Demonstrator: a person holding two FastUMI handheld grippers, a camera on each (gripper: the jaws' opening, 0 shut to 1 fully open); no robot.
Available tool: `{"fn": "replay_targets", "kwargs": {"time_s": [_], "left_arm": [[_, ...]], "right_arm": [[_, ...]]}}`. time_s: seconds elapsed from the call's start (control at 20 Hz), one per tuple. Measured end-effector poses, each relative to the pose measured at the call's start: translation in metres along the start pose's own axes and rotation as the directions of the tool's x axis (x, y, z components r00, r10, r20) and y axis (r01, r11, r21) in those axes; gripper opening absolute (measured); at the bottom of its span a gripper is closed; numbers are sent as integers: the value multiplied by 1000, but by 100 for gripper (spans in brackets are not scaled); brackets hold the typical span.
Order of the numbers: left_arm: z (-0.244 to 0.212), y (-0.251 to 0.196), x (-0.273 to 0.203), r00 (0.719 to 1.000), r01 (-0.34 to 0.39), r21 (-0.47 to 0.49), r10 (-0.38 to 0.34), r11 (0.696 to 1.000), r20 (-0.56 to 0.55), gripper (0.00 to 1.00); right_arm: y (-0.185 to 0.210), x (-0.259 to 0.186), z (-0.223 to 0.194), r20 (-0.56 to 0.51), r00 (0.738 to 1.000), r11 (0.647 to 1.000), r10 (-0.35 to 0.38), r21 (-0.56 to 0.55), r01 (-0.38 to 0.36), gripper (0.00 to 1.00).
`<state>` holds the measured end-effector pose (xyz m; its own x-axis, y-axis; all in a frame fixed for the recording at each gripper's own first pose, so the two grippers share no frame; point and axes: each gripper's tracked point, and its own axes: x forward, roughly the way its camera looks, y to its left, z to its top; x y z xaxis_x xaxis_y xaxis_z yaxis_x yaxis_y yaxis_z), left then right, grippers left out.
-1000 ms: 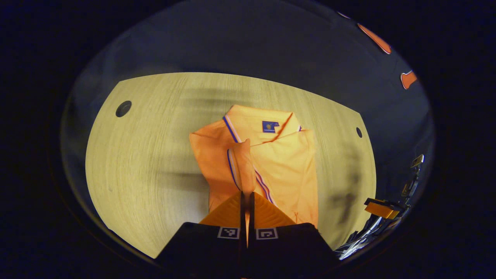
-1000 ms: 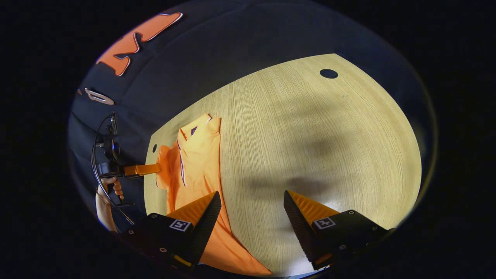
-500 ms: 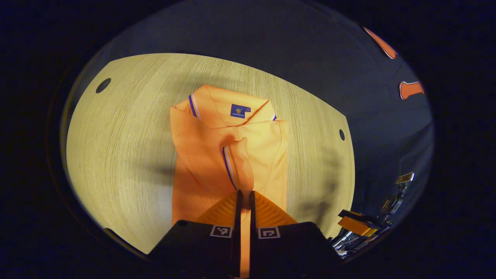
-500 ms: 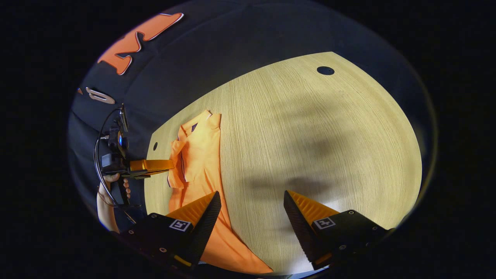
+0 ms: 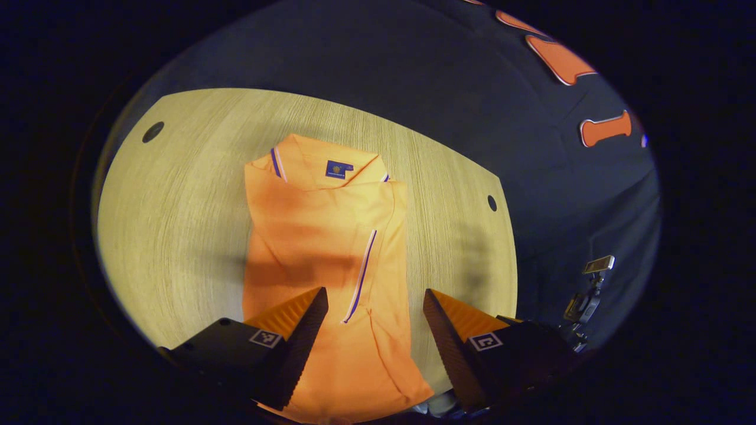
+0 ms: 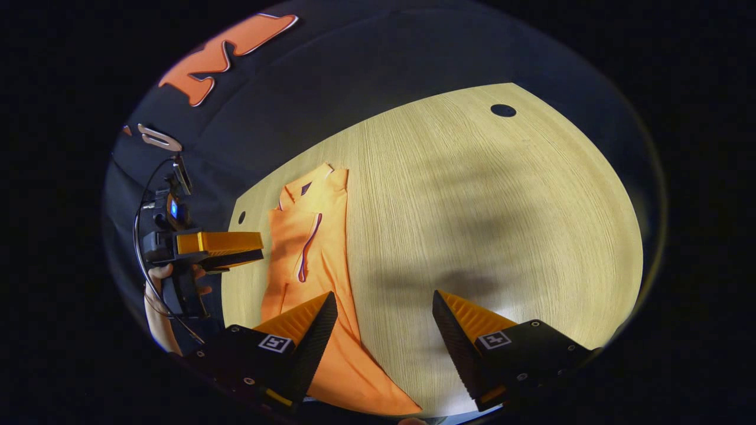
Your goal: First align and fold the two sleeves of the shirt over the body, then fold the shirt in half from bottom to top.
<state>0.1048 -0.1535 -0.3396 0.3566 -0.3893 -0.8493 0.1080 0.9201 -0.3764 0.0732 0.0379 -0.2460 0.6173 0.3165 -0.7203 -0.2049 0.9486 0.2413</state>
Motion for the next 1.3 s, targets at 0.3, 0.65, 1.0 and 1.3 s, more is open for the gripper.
{"fn": "replay_targets", "kwargs": {"time_s": [0.3,0.65,1.0,1.3], "left_arm": [[-35,-2,-73,995,-21,112,10,994,101,99],[-136,30,-127,988,-95,91,83,991,129,98],[-234,66,-142,973,-206,98,193,974,127,99],[-304,72,-112,970,-234,89,239,968,-43,99]], "right_arm": [[12,-29,-17,34,998,995,-58,-85,61,99],[24,-59,-82,12,989,964,-146,-223,145,99],[29,-54,-197,-139,959,914,-247,-364,182,99],[27,-36,-265,-260,919,898,-297,-403,176,99]]}}
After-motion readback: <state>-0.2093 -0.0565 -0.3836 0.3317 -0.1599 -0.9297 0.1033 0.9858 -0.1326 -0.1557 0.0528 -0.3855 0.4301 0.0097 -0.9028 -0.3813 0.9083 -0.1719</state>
